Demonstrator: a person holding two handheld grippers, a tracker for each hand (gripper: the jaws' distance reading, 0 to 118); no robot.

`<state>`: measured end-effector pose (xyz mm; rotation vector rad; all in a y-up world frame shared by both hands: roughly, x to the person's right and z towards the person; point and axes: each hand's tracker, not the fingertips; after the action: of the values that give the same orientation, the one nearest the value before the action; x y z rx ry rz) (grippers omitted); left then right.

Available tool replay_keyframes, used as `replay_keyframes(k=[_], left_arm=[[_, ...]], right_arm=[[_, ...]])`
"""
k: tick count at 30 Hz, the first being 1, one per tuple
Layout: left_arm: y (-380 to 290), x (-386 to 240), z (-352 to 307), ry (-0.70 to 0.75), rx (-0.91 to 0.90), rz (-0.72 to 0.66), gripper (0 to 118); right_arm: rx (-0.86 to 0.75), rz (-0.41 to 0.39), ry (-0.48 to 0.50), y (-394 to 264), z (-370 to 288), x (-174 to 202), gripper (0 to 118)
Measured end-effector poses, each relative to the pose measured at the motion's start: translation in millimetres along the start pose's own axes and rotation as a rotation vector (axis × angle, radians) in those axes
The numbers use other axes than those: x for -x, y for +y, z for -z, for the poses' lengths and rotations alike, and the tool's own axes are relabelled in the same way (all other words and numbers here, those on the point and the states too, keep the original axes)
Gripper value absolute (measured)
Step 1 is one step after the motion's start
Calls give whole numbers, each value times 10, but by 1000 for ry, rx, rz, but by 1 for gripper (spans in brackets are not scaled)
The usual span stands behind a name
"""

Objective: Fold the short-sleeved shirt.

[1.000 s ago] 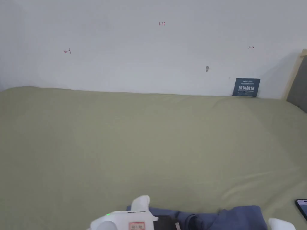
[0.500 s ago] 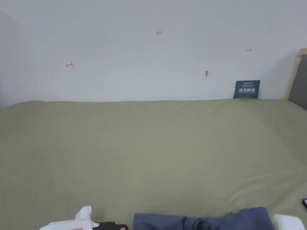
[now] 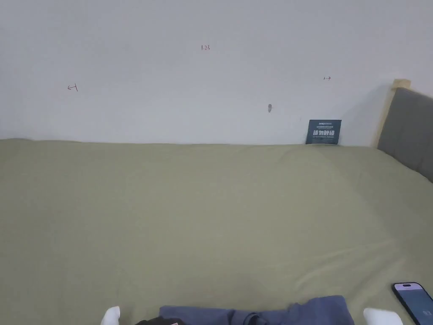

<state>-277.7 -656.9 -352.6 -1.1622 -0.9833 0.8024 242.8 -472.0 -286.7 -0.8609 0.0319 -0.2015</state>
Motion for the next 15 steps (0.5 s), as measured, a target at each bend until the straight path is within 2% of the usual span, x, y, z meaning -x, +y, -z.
replay_keyframes(k=[1,2,3,4,6,9,13,15], left_arm=[[2,-34,29,12,-3,-2,67],[-1,-59,13,67,-18,-4,16],[25,-104,-25,155,-16,-15,10],[22,-155,-90,231,0,-42,9],[-81,-60,-34,87,-26,-101,9],[31,-218,-248,166,-77,-7,9],[36,-359,-654,187,-122,-14,9],[58,-413,-960,261,-172,2,9]], right_arm=[[4,3,1,-5,8,0,0],[8,3,1,-8,14,1,0],[13,0,-1,-11,20,5,0],[15,-5,-3,-13,24,11,0],[16,-13,-3,-17,29,31,0],[2,-20,10,-17,4,55,0],[0,-28,25,-22,9,104,0],[1,-35,31,-27,9,138,0]])
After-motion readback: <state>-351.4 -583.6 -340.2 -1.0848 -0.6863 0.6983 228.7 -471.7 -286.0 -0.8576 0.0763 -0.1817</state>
